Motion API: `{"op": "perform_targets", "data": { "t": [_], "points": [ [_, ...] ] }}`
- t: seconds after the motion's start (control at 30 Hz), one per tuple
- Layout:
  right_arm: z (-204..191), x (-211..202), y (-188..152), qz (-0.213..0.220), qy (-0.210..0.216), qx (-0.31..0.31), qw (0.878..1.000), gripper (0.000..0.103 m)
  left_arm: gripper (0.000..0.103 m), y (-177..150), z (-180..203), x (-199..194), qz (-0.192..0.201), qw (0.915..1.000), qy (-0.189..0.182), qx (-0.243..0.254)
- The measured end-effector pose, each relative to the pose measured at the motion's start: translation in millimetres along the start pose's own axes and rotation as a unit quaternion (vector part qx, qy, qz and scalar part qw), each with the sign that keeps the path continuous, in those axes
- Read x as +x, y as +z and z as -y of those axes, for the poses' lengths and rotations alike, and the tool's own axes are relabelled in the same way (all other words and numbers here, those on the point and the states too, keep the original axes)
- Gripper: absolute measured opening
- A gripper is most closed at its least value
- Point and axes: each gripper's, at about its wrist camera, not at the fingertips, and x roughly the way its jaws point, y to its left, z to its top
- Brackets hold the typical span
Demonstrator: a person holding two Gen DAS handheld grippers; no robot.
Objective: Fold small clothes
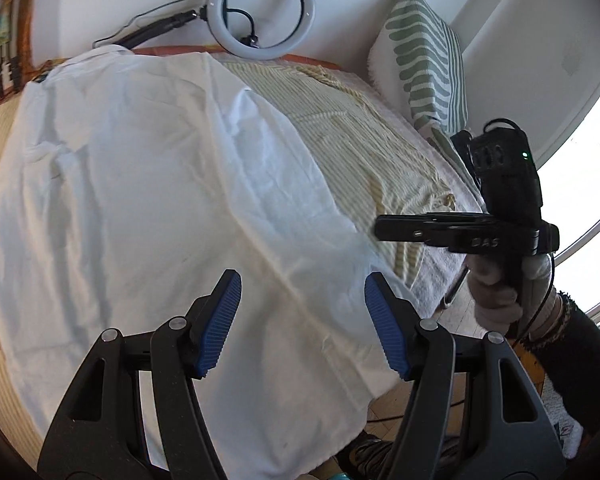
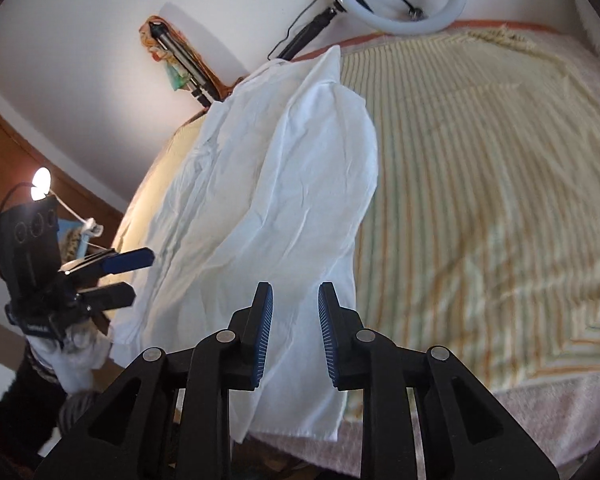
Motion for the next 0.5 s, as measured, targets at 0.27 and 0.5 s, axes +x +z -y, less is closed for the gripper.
{"op": "perform_targets", "data": {
  "t": [0.27,0.5],
  "points": [
    [-4.4,27.3,5.8,-0.019,-0.021,-0.016,0.999,0.006,0.066,6.0,11.8,44.0,-0.053,0.9920,0.097,0.062],
    [-8.0,13.5,5.8,0.003,-0.027,-0.008,1.000,0.005,0.066,-20.6,-20.2,30.0,-0.054,0.9734,0.210,0.074]
  ]
}}
